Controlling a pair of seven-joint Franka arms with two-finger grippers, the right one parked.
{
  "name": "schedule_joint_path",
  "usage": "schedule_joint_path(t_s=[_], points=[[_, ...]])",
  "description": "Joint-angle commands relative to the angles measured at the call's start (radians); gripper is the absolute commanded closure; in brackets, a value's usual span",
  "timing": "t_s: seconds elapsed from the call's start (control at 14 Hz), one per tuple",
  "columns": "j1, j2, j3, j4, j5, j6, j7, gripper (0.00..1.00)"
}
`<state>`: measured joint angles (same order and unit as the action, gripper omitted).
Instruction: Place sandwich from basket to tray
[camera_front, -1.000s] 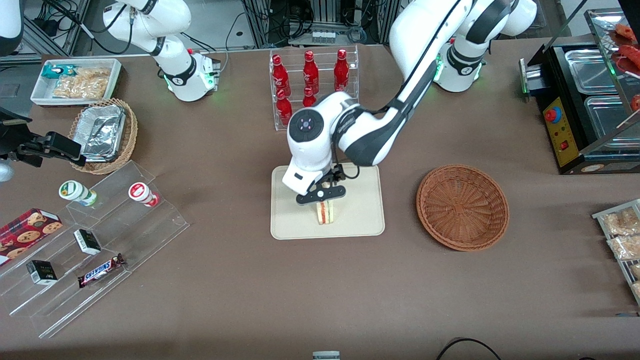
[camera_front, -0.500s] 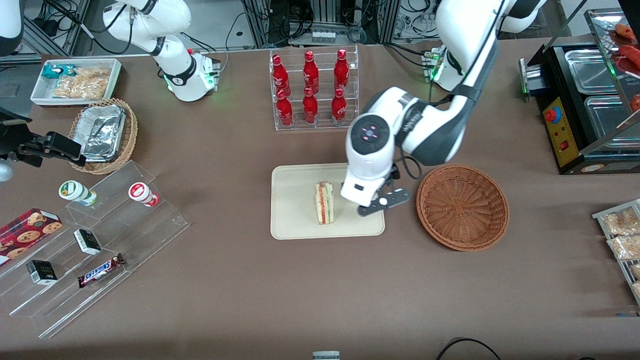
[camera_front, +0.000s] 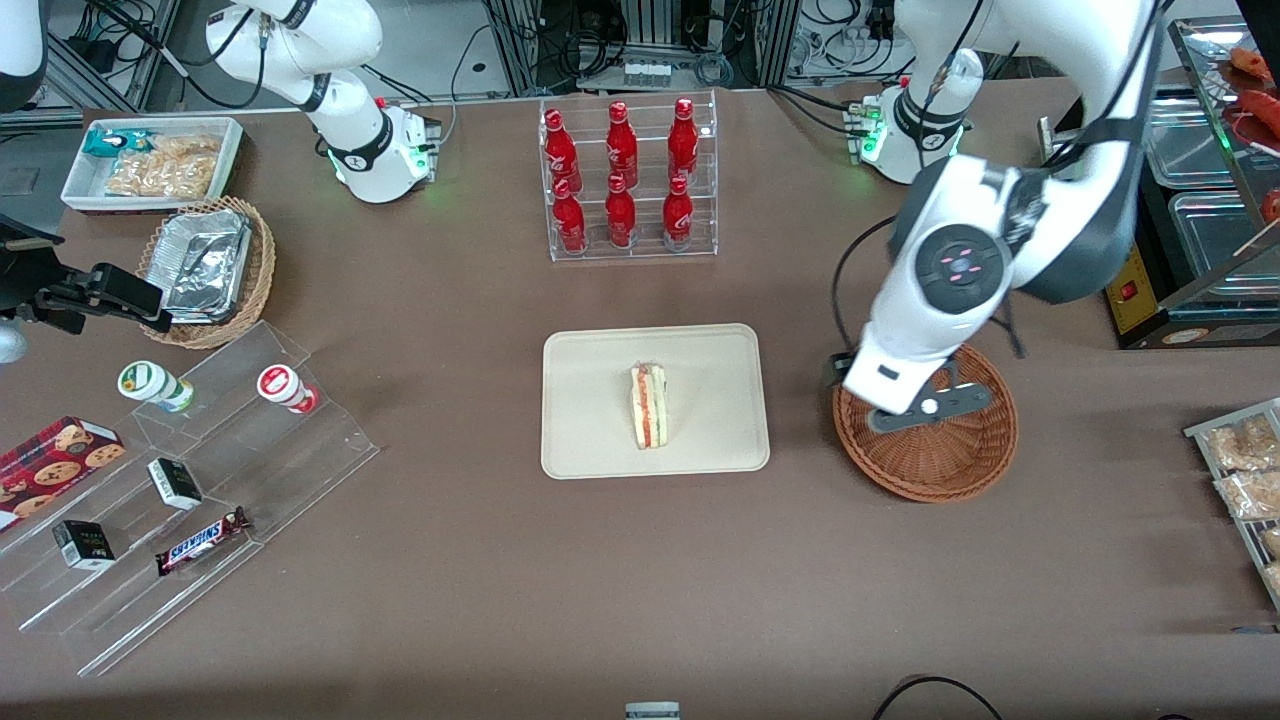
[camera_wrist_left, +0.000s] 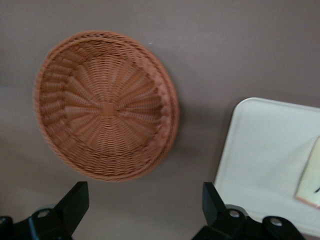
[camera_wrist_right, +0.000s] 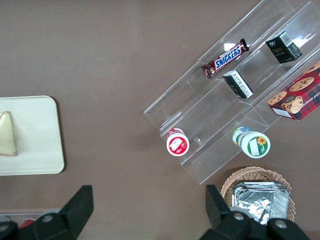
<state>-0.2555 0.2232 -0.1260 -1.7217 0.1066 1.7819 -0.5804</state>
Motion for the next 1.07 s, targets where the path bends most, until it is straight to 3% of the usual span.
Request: schedule_joint_path(t_s=[0.0,0.29,0.5,0.86,1.0], points=[[0.063,-0.129,-0.012,-0.105,0.004,-0.036,0.114,0.00],[0.203,-0.254,-0.015,-0.138,-0.096,-0.134,0.388,0.00],[0.235,-0.272,0.024,-0.081,-0.099,-0.217,0.545,0.00],[0.228,-0.252,0.132,0.042,-0.099,-0.242,0.603,0.00],[0.228,-0.254,0.135,0.054,-0.099,-0.242,0.603,0.00]])
